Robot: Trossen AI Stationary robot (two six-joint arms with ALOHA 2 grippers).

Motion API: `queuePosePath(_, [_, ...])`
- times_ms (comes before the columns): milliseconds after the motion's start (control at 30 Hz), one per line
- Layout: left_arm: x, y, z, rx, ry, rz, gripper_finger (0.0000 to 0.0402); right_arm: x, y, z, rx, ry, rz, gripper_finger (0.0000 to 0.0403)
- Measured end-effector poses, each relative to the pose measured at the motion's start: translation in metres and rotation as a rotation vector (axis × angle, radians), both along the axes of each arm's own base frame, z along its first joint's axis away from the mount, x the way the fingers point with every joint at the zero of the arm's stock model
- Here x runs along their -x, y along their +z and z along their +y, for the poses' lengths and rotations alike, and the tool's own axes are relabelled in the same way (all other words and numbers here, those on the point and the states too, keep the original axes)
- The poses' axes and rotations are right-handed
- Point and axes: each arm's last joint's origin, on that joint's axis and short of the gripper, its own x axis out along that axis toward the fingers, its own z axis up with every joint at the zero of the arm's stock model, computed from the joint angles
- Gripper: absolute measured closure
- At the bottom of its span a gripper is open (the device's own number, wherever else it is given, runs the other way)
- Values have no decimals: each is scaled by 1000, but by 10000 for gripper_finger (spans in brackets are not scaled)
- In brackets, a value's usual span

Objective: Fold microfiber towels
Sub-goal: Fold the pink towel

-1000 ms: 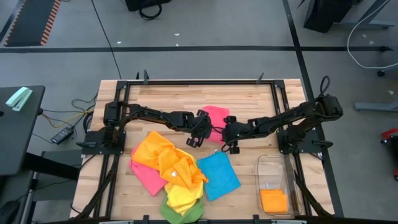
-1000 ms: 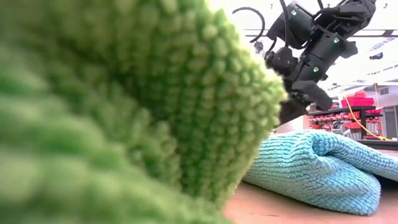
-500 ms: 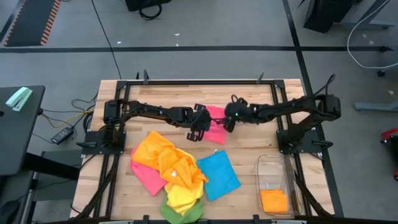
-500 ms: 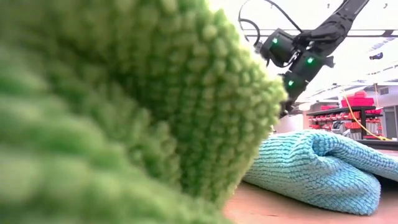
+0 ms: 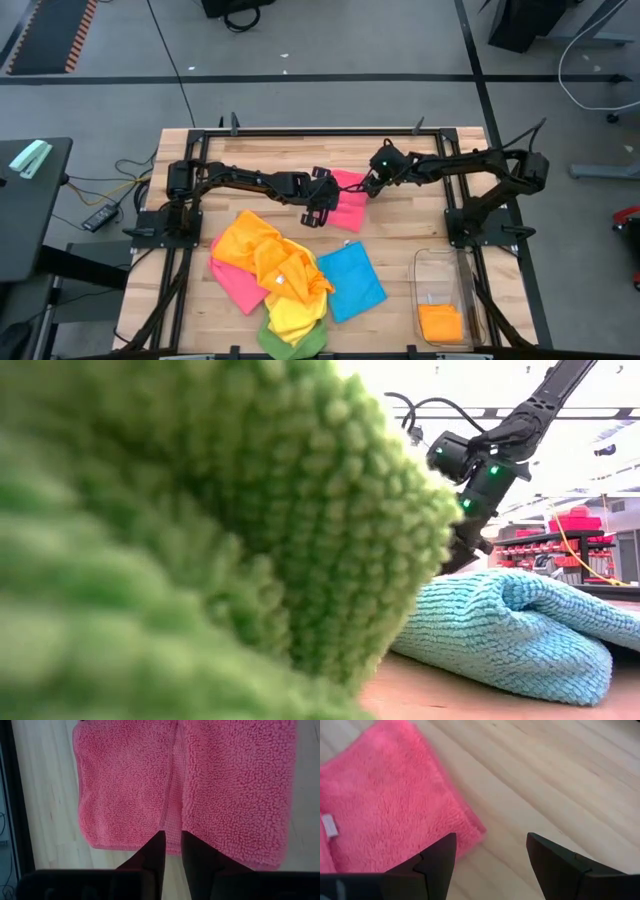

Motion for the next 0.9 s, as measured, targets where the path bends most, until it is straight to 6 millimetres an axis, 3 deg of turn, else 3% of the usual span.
queuePosePath(167, [-2, 1, -2, 1, 1, -30, 339, -3, -2, 2, -26, 7, -17, 152])
queuePosePath(400, [-10, 7, -4, -4, -6, -124, 331, -16, -21, 3, -40, 51, -28, 152])
queuePosePath(533, [-9, 6, -5, 71, 105, -157, 333, -18, -24, 2, -30, 60, -32, 157])
queuePosePath(900, [-6, 4, -6, 119, 178, -145, 346, -21, -23, 2, 22, 120, -31, 241])
